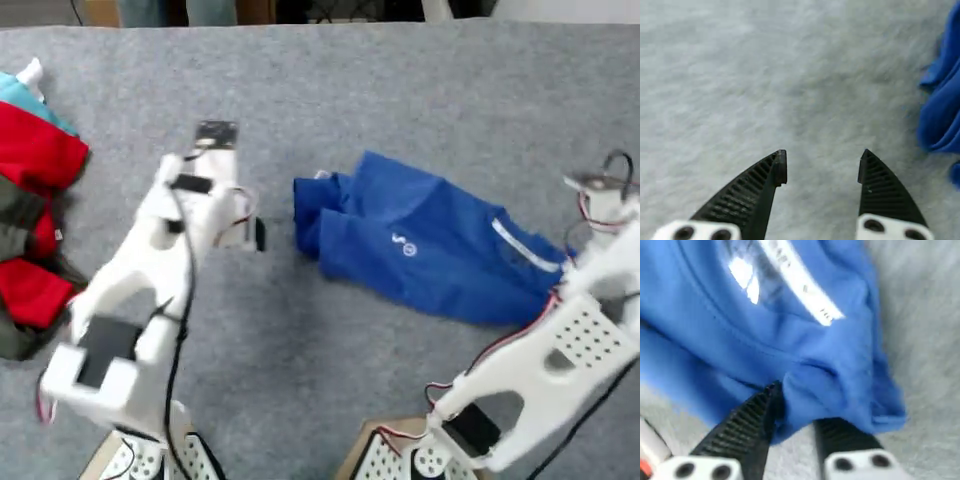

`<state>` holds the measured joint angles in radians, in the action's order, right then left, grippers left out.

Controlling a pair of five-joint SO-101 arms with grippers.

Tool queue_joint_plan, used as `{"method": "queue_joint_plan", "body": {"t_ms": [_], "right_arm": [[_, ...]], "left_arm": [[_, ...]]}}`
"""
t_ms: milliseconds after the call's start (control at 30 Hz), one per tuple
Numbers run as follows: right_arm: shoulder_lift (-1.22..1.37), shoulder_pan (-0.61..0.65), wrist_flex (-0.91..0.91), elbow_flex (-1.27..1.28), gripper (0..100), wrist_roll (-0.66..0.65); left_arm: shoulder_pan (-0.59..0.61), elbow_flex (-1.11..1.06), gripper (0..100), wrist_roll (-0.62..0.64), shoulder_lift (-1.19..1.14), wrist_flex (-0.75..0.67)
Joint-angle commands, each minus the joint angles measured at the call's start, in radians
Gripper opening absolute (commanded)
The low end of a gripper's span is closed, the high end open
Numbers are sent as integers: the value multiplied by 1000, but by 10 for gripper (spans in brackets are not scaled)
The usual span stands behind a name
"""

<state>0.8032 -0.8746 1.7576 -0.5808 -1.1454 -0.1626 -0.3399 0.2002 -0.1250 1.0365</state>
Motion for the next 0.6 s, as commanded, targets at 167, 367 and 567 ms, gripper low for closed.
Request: {"method": "queue_joint_plan", "body": {"t_ms": [167,367,567], "right_arm": [[-232,-74,6,48,423,-120],[-364,-14,6,59,390,-86],[-430,170,5,65,297,83]], "left_arm": [[-133,588,251,226,-301,241],[-236,783,245,224,-425,331],[-274,880,134,296,-566,330]]}}
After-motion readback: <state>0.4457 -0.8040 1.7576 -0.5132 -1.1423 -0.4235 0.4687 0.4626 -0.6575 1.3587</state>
